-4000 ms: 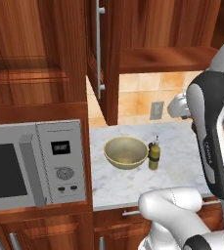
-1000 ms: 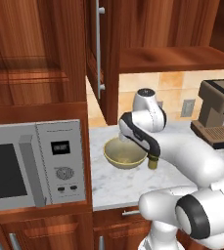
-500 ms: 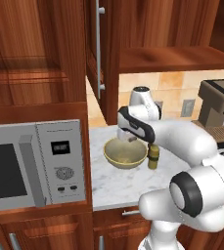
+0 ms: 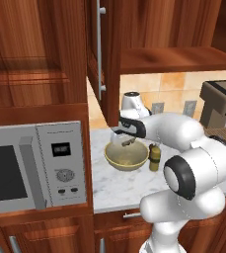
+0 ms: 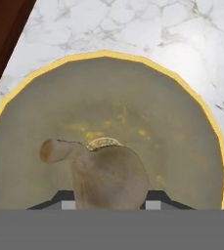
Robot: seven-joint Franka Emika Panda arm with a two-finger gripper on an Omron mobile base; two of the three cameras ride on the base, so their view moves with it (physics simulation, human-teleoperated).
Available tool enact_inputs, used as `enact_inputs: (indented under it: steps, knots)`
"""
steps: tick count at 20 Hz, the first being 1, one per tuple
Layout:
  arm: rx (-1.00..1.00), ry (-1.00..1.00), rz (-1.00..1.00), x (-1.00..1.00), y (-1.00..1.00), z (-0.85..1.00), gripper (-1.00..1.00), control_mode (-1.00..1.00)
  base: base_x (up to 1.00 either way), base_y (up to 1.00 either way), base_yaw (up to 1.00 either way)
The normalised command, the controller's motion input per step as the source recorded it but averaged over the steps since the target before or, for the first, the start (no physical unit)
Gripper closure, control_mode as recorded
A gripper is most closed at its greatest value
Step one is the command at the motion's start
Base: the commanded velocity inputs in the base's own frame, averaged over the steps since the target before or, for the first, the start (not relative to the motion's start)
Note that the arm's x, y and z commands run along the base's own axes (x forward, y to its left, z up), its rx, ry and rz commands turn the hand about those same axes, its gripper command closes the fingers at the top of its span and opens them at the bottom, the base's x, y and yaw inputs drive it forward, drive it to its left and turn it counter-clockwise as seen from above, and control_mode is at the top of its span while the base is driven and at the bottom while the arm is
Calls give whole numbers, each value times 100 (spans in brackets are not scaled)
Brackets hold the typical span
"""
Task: Retrieve the bottle and the shaker from the cabinet and place them next to the mixing bowl on the counter. Then add garlic from the fridge to the mixing bowl.
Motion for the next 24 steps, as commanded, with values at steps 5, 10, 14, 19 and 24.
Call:
enact_inputs:
  steps: [5,10,14,19,24]
  knots:
    - [0,0,-2,27,5,-37,100,-100,0,0,0]
    - [0,0,-3,19,9,-52,100,-100,0,0,0]
    - [0,0,-4,9,17,-45,100,-100,0,0,0]
    - [0,1,-1,0,0,-12,100,-100,0,0,0]
    - [0,0,0,0,0,0,-100,-100,0,0,0]
